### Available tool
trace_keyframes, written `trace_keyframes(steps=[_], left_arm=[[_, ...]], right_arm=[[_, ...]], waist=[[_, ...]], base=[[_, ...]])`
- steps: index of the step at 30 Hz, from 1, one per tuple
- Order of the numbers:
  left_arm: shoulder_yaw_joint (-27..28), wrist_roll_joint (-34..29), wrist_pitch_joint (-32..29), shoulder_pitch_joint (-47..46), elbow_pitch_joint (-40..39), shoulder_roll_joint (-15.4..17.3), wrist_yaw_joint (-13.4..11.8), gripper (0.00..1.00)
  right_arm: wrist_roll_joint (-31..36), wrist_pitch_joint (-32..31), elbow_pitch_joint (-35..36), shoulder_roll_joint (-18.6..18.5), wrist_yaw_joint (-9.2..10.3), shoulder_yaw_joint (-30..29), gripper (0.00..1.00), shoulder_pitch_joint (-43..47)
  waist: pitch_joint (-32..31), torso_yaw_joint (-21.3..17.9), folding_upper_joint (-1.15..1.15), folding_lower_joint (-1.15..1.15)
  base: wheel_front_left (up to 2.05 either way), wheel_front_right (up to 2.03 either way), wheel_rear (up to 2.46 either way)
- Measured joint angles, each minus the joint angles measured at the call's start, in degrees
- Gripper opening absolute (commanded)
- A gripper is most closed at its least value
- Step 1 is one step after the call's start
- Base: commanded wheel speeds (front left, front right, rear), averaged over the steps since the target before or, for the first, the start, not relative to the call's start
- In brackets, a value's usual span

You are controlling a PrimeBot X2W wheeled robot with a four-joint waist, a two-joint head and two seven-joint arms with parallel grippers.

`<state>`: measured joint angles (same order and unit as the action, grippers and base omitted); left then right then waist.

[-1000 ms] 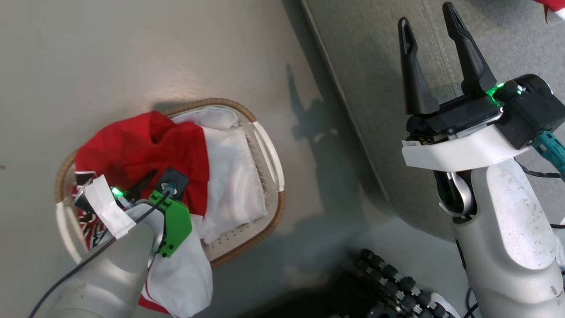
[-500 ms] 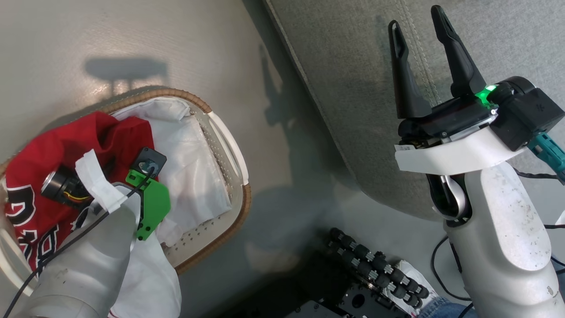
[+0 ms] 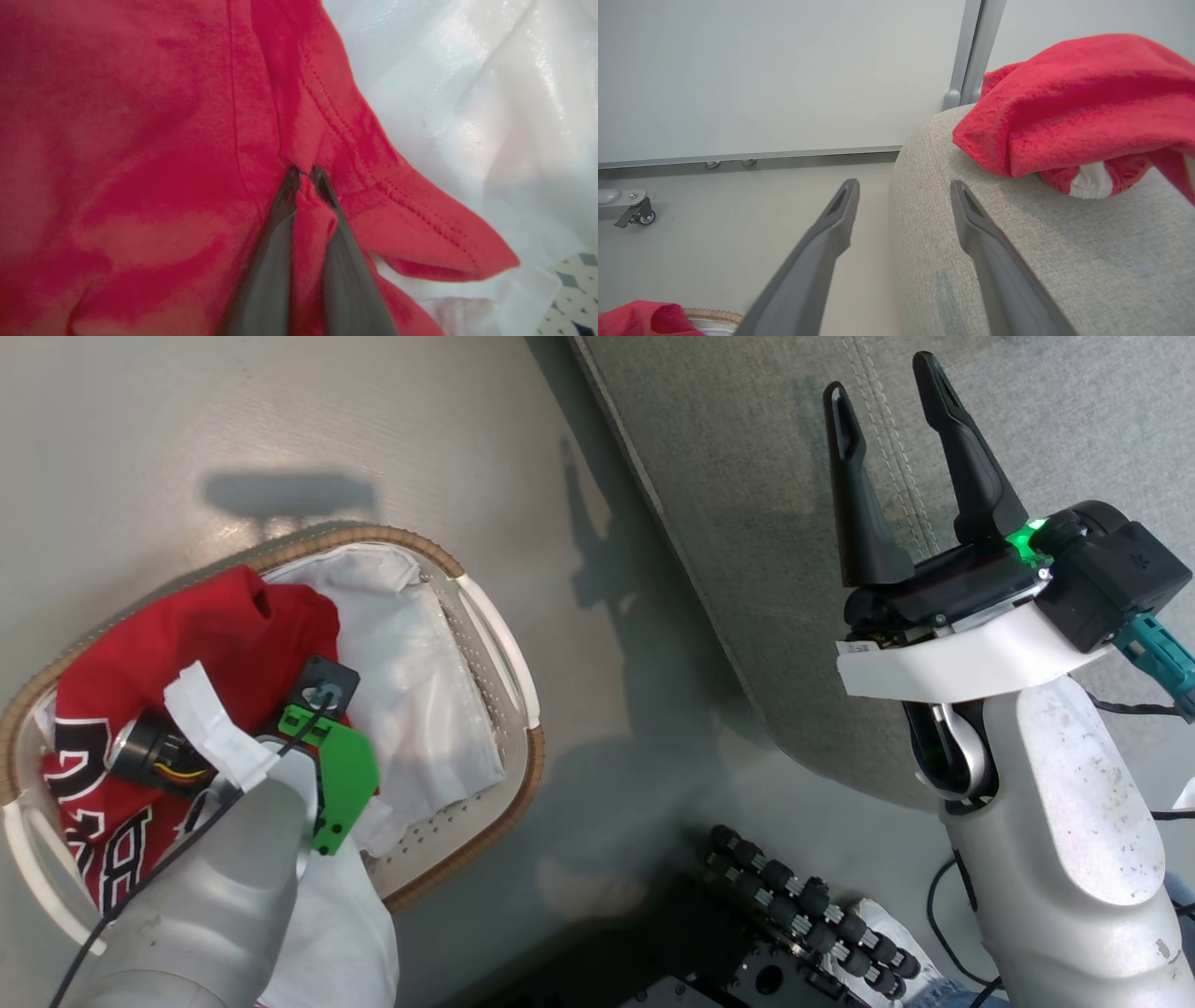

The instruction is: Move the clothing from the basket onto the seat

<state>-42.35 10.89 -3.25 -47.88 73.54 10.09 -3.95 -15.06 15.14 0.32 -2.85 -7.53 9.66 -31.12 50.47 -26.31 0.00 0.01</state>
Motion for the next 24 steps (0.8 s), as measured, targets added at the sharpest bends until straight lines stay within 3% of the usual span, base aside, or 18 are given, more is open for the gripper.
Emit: trace_keyframes(steps=[15,24], left_arm=[[-2.3,2.0,13.6,4.0,-4.6,-5.7,6.6,0.00],[-2.1,4.5,17.9,5.1,-13.4,-6.8,9.1,0.00]], right_arm=[[6.5,0.0,-3.6,0.1,0.00,-2.9,1.00,2.4],[11.6,0.0,-7.2,0.1,0.00,-5.7,1.00,6.2]], waist=[[-8.1,5.6,0.00,0.00],[-16.6,10.6,0.00,-0.01]], base=[[0.00,0.00,0.00],[0.00,0.00,0.00]])
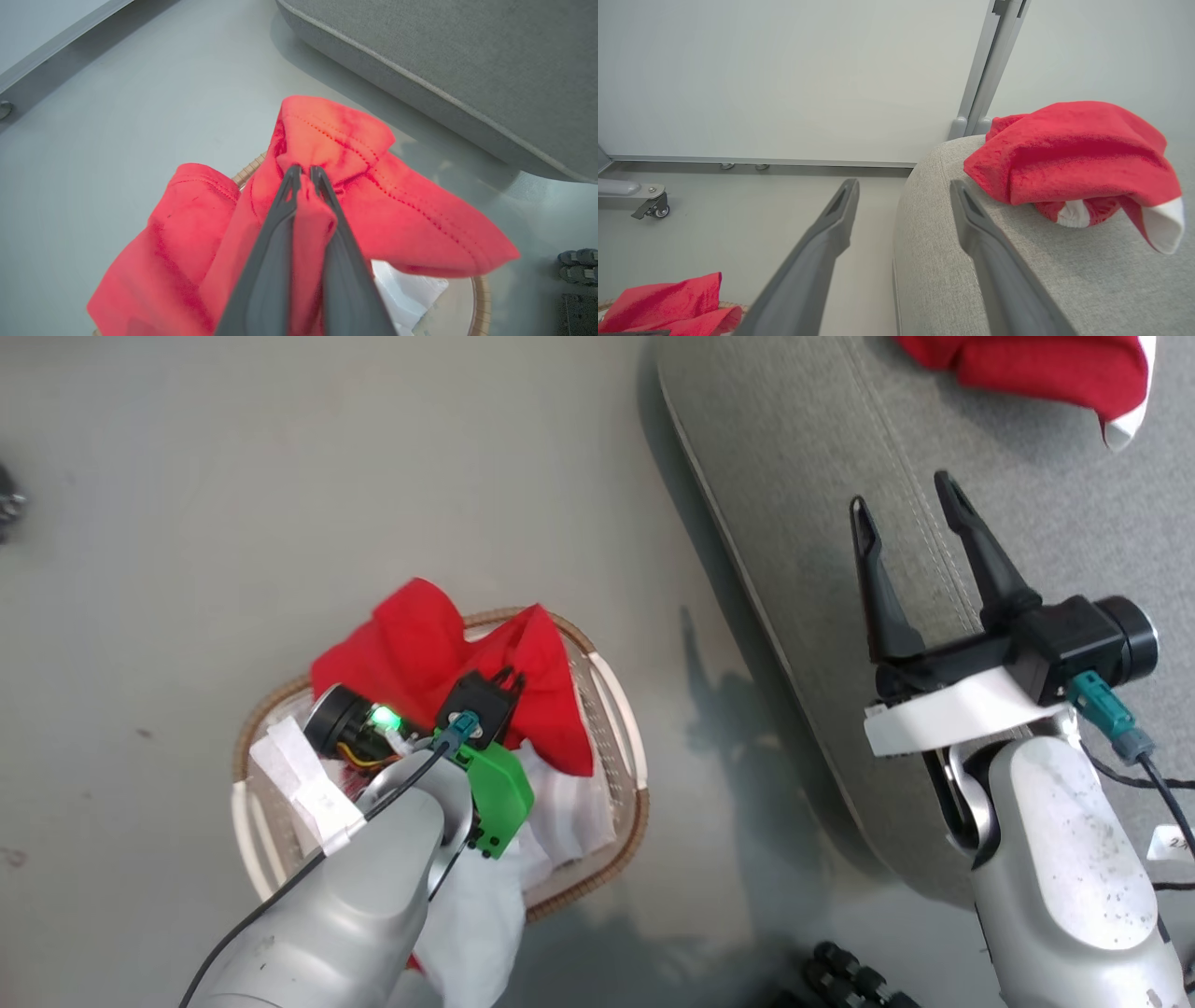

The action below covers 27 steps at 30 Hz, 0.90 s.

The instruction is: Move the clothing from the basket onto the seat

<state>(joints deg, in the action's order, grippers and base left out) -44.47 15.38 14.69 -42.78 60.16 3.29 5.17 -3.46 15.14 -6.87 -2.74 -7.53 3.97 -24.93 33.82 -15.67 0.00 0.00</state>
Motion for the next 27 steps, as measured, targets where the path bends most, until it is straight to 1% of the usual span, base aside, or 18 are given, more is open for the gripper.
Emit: trace_keyframes(steps=[5,11,15,22,27], left_arm=[[0.9,0.9,0.3,0.0,-7.1,0.9,0.6,0.00],[1.4,1.4,0.3,-0.2,-17.4,3.4,1.4,0.00],[1.1,2.2,-0.2,-1.9,-21.9,4.7,1.9,0.00],[0.3,3.5,-4.4,-8.1,-27.6,6.9,2.1,0.00],[0.2,4.6,-6.7,-13.2,-29.5,7.9,2.2,0.00]], right_arm=[[2.2,0.0,-1.8,0.0,0.00,-1.1,1.00,2.7],[4.1,0.0,-3.8,0.0,0.00,-1.3,1.00,6.8],[4.8,0.0,-4.7,0.0,0.00,-0.8,1.00,8.5],[5.5,0.0,-5.0,0.0,0.00,3.3,1.00,8.8],[4.6,0.0,-4.6,-0.1,0.00,9.0,1.00,6.7]], waist=[[-5.2,2.7,0.00,0.00],[-12.3,5.6,0.00,0.00],[-17.0,7.1,0.00,0.00],[-24.0,8.8,0.00,0.00],[-27.7,9.5,0.00,-0.01]], base=[[0.00,0.00,0.00],[0.00,0.00,0.00],[0.00,0.00,0.00],[0.00,0.00,0.00],[0.00,0.00,0.00]])
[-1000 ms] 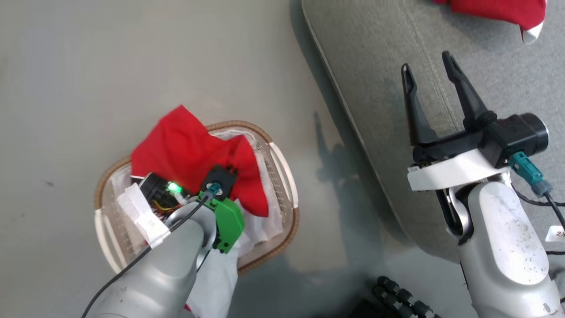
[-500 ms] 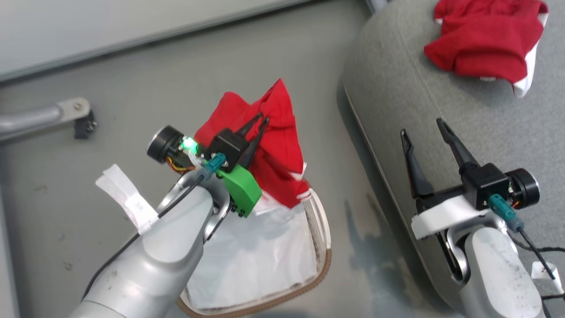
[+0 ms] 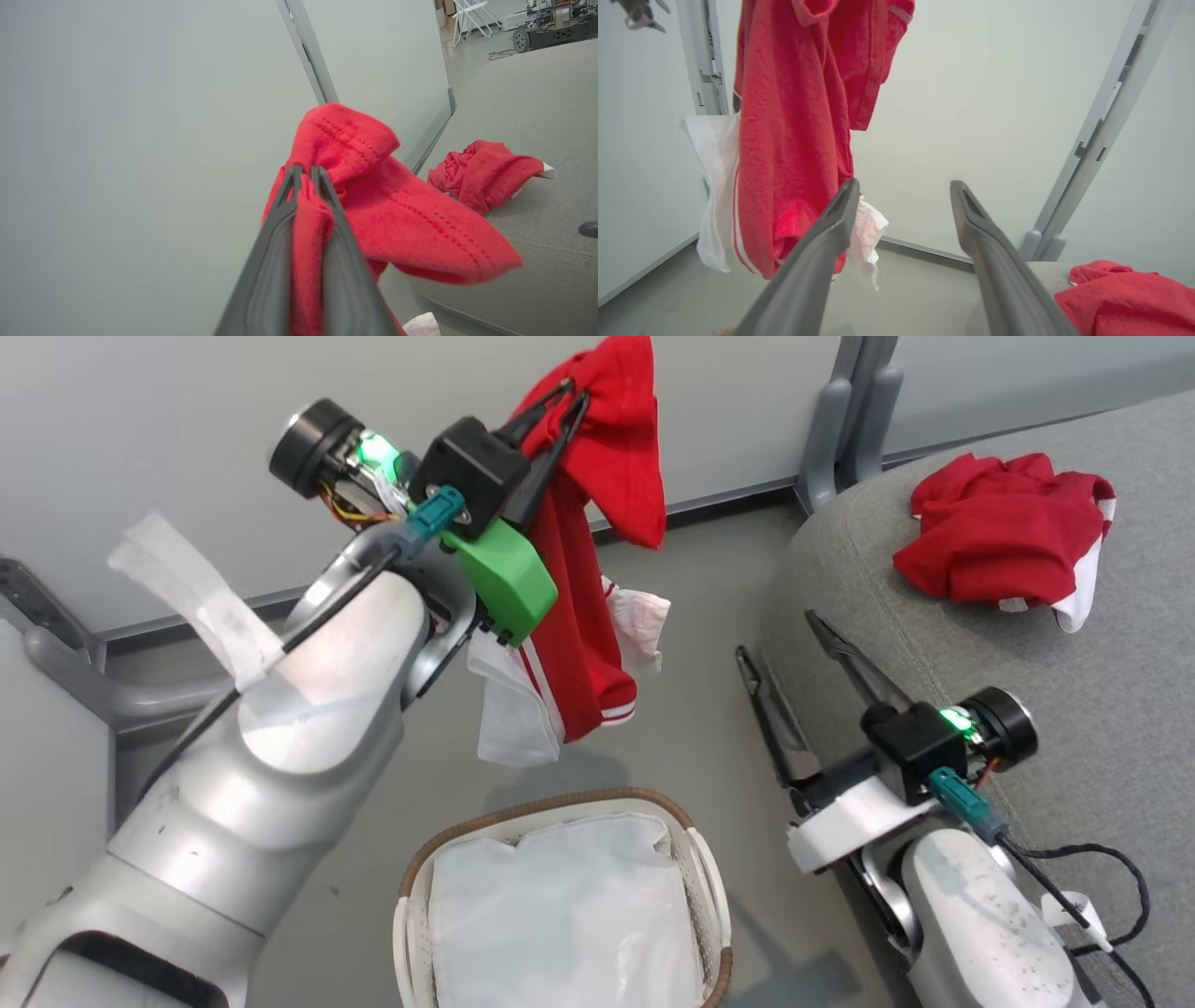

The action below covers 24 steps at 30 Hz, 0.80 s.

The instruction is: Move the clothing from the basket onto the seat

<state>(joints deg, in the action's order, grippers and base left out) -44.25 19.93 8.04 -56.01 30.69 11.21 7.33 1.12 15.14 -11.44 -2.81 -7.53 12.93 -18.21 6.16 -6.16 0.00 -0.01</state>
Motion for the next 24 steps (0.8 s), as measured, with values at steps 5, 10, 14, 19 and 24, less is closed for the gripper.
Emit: trace_keyframes(steps=[5,10,14,19,24], left_arm=[[-0.1,1.0,-0.9,-3.2,0.0,-0.4,0.1,0.00],[-1.8,1.7,-1.2,-5.6,1.4,-4.0,0.1,0.00],[-3.4,2.4,-1.1,-7.2,2.0,-6.3,0.1,0.00],[-5.9,5.0,-1.2,-8.0,2.2,-7.7,0.1,0.00],[-8.2,8.8,-2.0,-8.3,0.6,-8.2,0.1,0.00]], right_arm=[[-3.2,0.0,0.5,0.0,0.00,6.3,1.00,-3.0],[-4.4,0.0,-3.3,0.0,0.00,10.8,1.00,-7.0],[-4.1,0.0,-6.3,0.0,0.00,12.4,1.00,-10.0],[-4.1,0.0,-9.8,0.0,0.00,11.4,1.00,-11.4],[-3.7,0.0,-12.8,0.0,0.00,8.8,1.00,-12.7]], waist=[[-1.6,0.6,0.00,0.00],[-2.4,2.3,0.00,0.00],[-2.9,3.9,0.00,0.00],[-3.7,5.7,0.00,0.00],[-4.6,7.4,0.00,0.00]], base=[[0.00,0.00,0.00],[0.00,0.00,0.00],[0.00,0.00,0.00],[0.00,0.00,0.00],[0.00,0.00,0.00]])
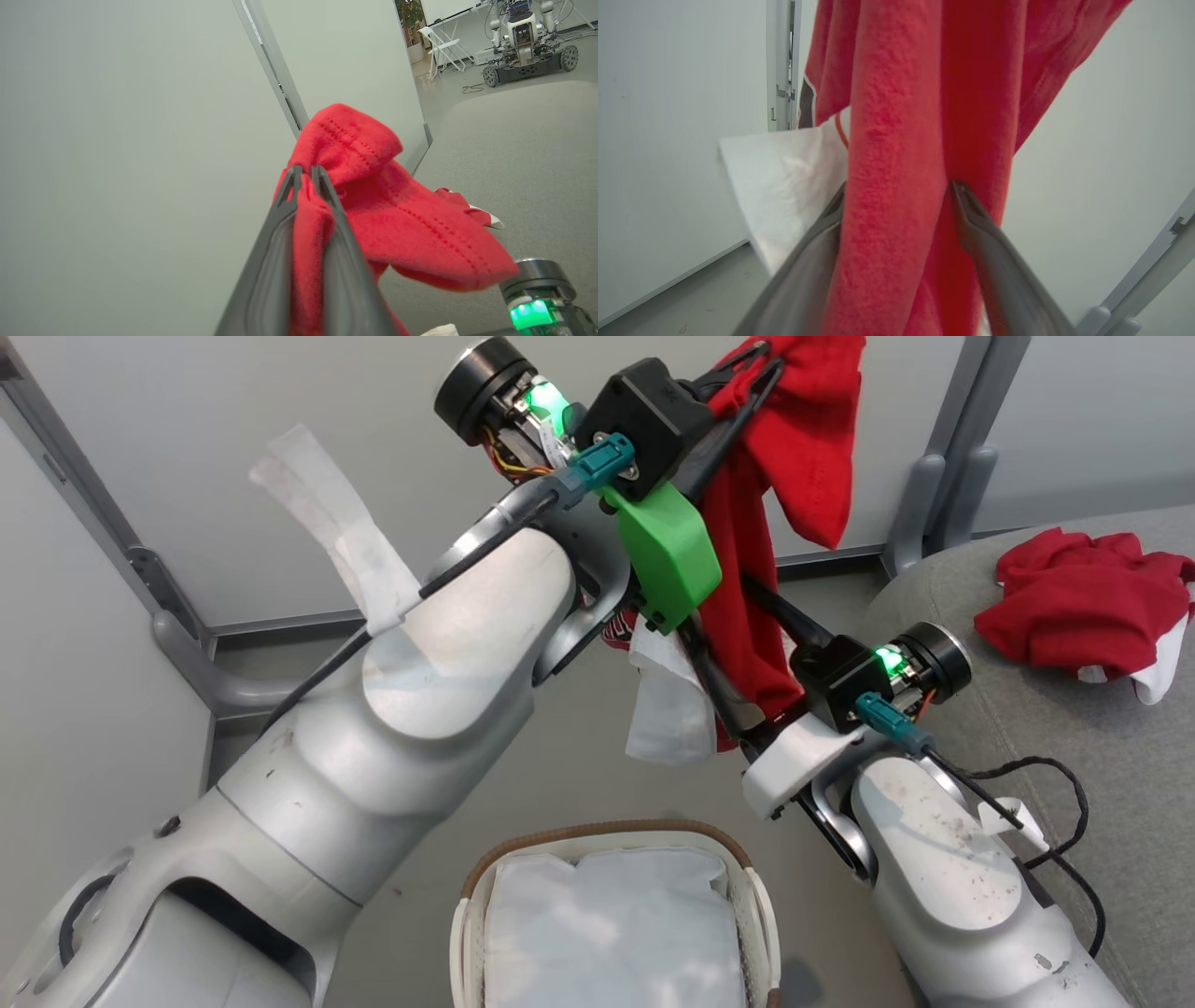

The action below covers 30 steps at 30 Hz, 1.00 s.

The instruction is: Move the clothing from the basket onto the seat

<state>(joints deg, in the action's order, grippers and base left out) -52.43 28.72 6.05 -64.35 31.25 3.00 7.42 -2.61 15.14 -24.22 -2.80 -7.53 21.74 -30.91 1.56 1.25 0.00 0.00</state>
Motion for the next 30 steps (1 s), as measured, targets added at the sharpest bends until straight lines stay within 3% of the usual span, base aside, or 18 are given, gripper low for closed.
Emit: trace_keyframes(steps=[1,2,3,13,29,30], left_arm=[[-0.4,1.0,-0.2,0.0,-0.7,0.0,0.0,0.00],[-1.0,2.5,-0.3,0.0,-1.6,0.0,0.0,0.00],[-1.6,3.5,-0.5,0.0,-2.3,-0.1,-0.1,0.00],[-4.1,7.7,-0.5,0.1,-2.0,-0.1,-2.1,0.00],[-3.8,9.6,2.8,0.8,4.4,-0.1,-2.4,0.00],[-3.8,9.7,2.9,1.1,4.6,-0.1,-2.4,0.33]], right_arm=[[0.0,0.0,-0.5,0.0,0.00,-0.4,0.47,-0.3],[-0.1,0.0,-0.9,0.0,0.00,-0.6,0.35,-0.6],[-0.4,0.0,-1.4,0.0,0.00,-0.6,0.00,-0.8],[-0.1,0.0,-3.2,0.0,0.00,-2.2,0.00,-2.9],[-0.4,0.0,-3.0,0.0,0.00,-3.6,0.00,-3.0],[-0.4,0.0,-3.0,0.0,0.00,-3.8,0.00,-3.0]], waist=[[-0.1,0.2,0.00,0.00],[-0.3,0.4,0.00,0.00],[-0.4,0.6,0.00,0.00],[-0.4,0.9,0.00,0.00],[0.0,-0.2,0.00,0.00],[0.1,-0.2,0.00,0.00]], base=[[0.00,0.00,0.00],[0.00,0.00,0.00],[0.00,0.00,0.00],[0.00,0.00,0.00],[0.00,0.00,0.00],[0.00,0.00,0.00]])
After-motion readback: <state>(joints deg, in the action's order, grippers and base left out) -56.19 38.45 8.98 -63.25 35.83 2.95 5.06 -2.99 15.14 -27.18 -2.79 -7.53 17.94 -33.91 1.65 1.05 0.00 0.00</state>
